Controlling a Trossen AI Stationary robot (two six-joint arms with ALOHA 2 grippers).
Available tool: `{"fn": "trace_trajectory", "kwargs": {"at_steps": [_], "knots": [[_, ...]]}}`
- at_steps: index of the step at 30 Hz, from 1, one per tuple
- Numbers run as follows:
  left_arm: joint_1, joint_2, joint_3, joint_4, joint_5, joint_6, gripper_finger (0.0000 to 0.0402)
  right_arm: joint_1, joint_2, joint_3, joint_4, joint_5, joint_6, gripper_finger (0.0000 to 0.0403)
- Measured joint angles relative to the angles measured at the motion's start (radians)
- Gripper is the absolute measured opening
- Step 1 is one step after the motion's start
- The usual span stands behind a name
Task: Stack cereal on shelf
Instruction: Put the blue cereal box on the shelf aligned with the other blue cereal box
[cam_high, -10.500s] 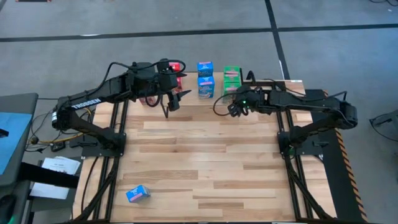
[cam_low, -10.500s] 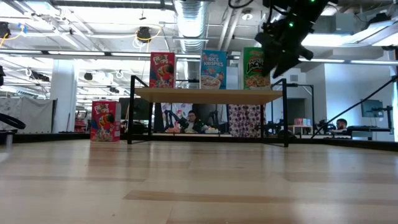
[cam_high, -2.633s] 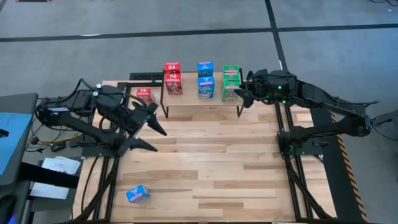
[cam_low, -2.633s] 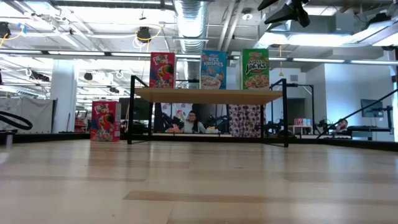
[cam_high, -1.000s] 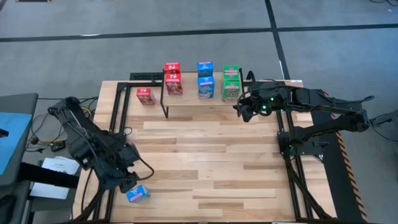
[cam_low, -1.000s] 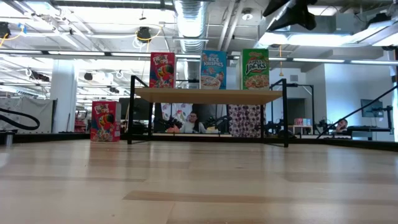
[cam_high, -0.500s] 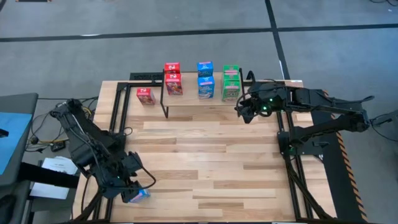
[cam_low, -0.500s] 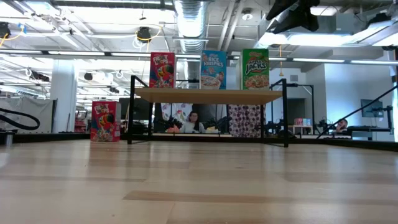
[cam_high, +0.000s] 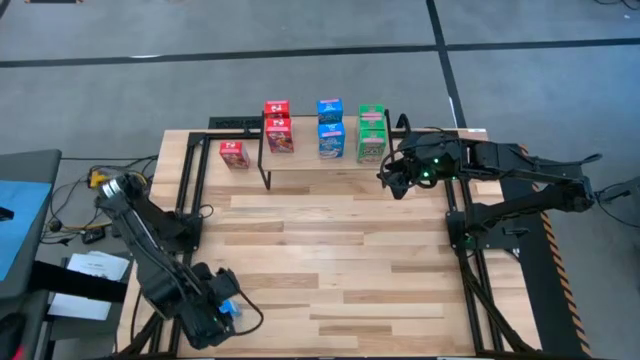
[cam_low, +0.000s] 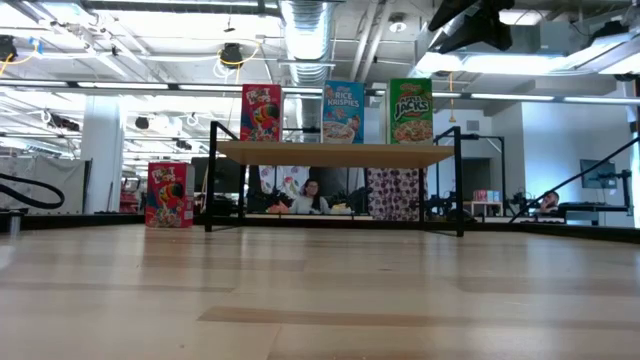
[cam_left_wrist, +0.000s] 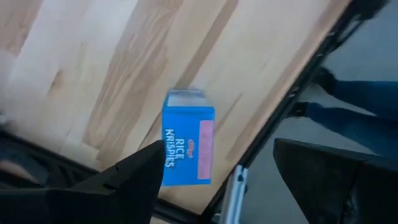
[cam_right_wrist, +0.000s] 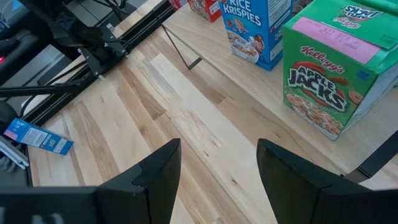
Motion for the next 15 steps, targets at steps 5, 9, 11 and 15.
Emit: {"fn": "trace_trajectory", "kwargs": {"at_steps": [5, 9, 11, 15], "knots": [[0.000, 0.031, 0.000, -0.022, 0.011, -0.036, 0.0286, 0.000, 0.000, 0.000, 0.000, -0.001, 0.000, 0.0235], [0.000, 0.041, 0.000, -0.032, 0.016, -0.044, 0.0286, 0.000, 0.000, 0.000, 0.000, -0.001, 0.000, 0.0235], [-0.004, 0.043, 0.000, -0.038, 0.019, -0.047, 0.0286, 0.000, 0.000, 0.000, 0.000, -0.002, 0.000, 0.0235], [-0.008, 0.046, -0.018, -0.024, 0.024, -0.049, 0.0286, 0.000, 0.000, 0.000, 0.000, -0.002, 0.000, 0.0235]]}}
